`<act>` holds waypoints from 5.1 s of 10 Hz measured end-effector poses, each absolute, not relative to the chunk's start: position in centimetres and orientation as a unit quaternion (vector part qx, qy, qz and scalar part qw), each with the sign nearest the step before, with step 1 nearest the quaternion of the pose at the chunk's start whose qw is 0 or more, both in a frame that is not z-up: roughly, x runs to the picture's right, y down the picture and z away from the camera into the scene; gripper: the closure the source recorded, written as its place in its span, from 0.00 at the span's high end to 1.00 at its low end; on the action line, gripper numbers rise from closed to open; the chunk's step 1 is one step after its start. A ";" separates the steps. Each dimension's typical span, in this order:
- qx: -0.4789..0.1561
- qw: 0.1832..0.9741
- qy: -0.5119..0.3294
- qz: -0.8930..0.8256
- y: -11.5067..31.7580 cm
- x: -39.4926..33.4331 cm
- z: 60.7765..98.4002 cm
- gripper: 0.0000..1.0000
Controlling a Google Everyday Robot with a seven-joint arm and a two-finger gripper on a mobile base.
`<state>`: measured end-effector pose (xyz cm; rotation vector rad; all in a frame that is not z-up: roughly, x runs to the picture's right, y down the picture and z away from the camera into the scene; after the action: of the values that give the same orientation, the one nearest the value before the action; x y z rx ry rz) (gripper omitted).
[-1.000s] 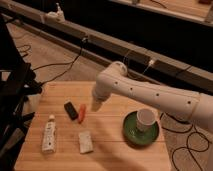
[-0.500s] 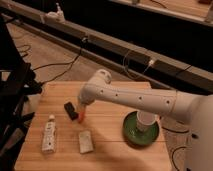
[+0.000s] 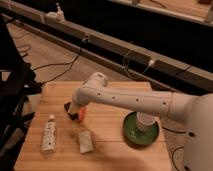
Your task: Place the eraser in the ceramic cup
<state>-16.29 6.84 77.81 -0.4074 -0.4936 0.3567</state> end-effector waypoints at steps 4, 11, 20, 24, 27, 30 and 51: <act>-0.223 0.923 -0.248 0.191 7.0 -18.7 81.7 0.65; -0.283 0.900 -0.221 0.249 10.2 -19.1 89.4 0.65; -0.294 0.892 -0.214 0.269 11.8 -19.1 90.3 0.21; -0.250 0.894 -0.258 0.268 6.7 -19.4 86.5 0.00; -0.230 0.889 -0.280 0.282 3.7 -16.8 83.8 0.00; -0.244 0.882 -0.266 0.304 2.9 -10.7 81.7 0.00; -0.175 0.854 -0.017 0.490 10.3 19.9 70.8 0.00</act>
<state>19.85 10.31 70.81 -0.3691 -0.0352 1.0301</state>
